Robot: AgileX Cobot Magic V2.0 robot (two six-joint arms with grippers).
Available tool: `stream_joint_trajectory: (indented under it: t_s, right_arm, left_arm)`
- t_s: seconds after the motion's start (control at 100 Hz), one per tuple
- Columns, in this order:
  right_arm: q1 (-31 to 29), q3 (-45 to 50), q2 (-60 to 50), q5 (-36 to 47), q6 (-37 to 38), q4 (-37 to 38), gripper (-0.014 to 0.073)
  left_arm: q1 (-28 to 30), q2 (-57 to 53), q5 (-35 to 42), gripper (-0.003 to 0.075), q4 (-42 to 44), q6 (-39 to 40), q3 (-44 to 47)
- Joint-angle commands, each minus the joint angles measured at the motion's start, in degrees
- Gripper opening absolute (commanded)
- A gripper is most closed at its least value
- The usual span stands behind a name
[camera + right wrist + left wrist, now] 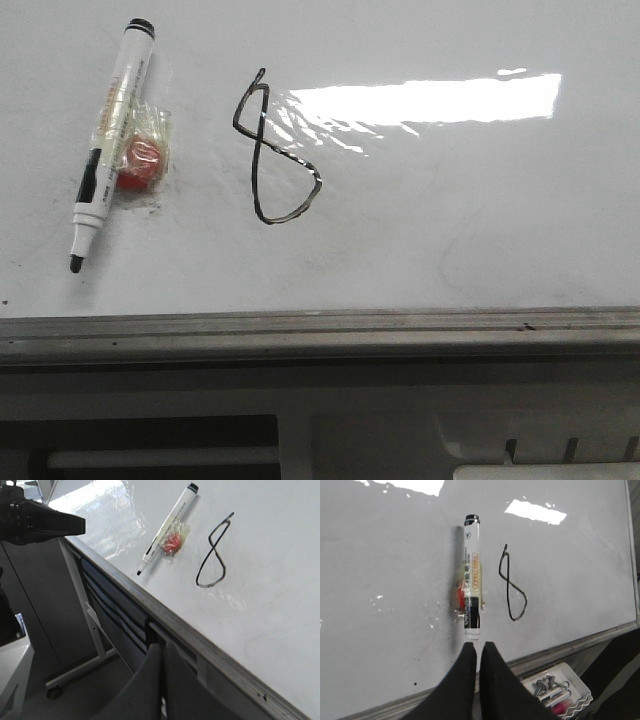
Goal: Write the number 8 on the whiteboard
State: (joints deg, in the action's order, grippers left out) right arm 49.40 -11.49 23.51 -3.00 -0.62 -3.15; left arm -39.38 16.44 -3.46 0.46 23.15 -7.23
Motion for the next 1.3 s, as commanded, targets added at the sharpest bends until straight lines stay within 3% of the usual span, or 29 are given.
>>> stream_joint_trajectory:
  t_s: [0.0, 0.41, 0.53, 0.63, 0.8, 1.1, 1.29]
  right_arm:
    - [0.0, -0.4, 0.2, 4.9, -0.5, 0.8, -0.0063]
    - [0.0, -0.3, 0.2, 3.9, -0.5, 0.8, -0.0063]
    - [0.0, -0.3, 0.2, 3.9, -0.5, 0.8, -0.0063]
    - [0.0, -0.3, 0.2, 3.9, -0.5, 0.8, -0.0063]
    - [0.0, -0.3, 0.2, 3.9, -0.5, 0.8, -0.0063]
    - [0.0, -0.3, 0.2, 3.9, -0.5, 0.8, -0.0063]
    - [0.0, -0.3, 0.2, 3.9, -0.5, 0.8, -0.0063]
  left_arm:
    - [-0.1, 0.4, 4.0, -0.002, -0.5, 0.2, -0.6]
    - [-0.1, 0.4, 4.2, -0.002, -0.1, 0.2, 1.6]
    - [1.6, -0.5, 0.4, -0.002, -0.5, 0.2, 1.8]
    - [6.1, -3.2, -3.4, -0.002, -0.5, -4.0, 1.8]
    - [16.3, -7.5, -3.5, -0.002, -3.4, -24.2, 2.4]
    - [37.7, -14.5, 2.5, -0.002, -3.9, -24.8, 9.1]
    - [44.3, -18.3, -10.5, -0.002, -1.7, -24.7, 9.1]
